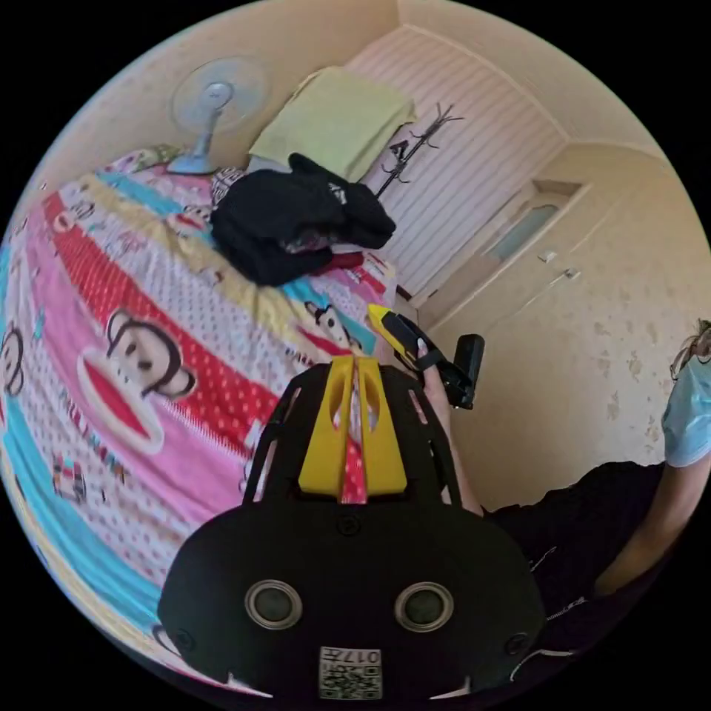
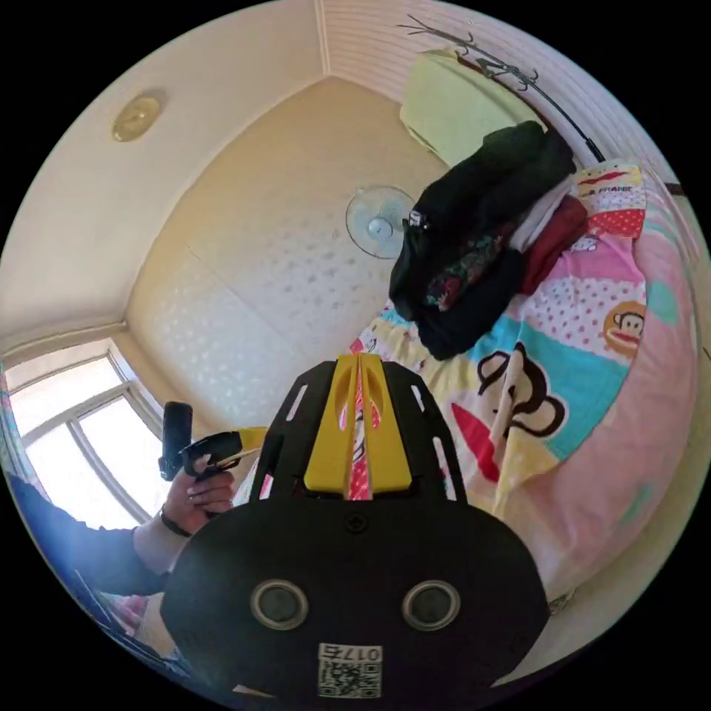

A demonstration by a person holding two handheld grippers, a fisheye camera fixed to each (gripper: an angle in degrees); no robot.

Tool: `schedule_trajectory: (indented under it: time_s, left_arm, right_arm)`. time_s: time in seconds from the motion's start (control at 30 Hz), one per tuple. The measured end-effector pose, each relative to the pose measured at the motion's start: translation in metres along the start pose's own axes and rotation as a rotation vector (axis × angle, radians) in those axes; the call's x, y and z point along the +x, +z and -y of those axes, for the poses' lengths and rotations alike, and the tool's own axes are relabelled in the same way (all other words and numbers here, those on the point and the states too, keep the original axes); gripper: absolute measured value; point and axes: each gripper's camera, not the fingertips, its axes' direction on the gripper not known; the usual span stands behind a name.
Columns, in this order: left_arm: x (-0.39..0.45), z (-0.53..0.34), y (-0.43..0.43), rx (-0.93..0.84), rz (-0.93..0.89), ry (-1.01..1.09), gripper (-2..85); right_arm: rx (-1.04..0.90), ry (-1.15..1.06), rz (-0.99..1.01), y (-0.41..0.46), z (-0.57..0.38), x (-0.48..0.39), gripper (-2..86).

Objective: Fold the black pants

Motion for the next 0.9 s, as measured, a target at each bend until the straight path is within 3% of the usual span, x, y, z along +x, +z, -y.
schedule_trajectory:
  time_s: [0.1,0.2,0.27,0.37,0.43,0.53,0.67,0.77,0.9]
  left_arm:
    - [0.034,0.103,0.041,0.086,0.121,0.231,9.6]
    - [0.066,0.191,0.099,0.097,0.241,0.459,12.3]
    - [0.071,0.238,0.137,0.072,0.259,0.507,13.6]
    - [0.06,0.283,0.184,0.057,0.293,0.432,14.3]
    - [0.05,0.284,0.197,0.06,0.284,0.354,13.8]
    - [0.052,0.246,0.179,0.202,0.251,0.342,12.1]
    - [0.075,0.205,0.141,0.296,0.301,0.392,13.4]
    - [0.085,0.204,0.114,0.385,0.358,0.378,13.5]
    - [0.083,0.248,0.124,0.214,0.3,0.32,13.6]
  right_arm:
    - [0.203,-0.012,0.0,-0.021,0.088,0.034,4.3]
    - [0.322,0.142,-0.111,-0.025,0.179,0.08,9.9]
    - [0.241,0.283,-0.139,-0.005,0.251,0.126,16.5]
    - [0.117,0.336,-0.148,0.027,0.301,0.162,17.4]
    - [0.186,0.323,-0.143,0.02,0.309,0.156,14.7]
    - [0.245,0.196,-0.189,0.001,0.327,0.126,5.0]
    - [0.207,0.287,0.019,-0.016,0.357,0.133,1.7]
    - [0.178,0.299,0.004,-0.03,0.357,0.132,0.7]
    - [0.173,0.306,0.028,-0.048,0.346,0.146,0.8]
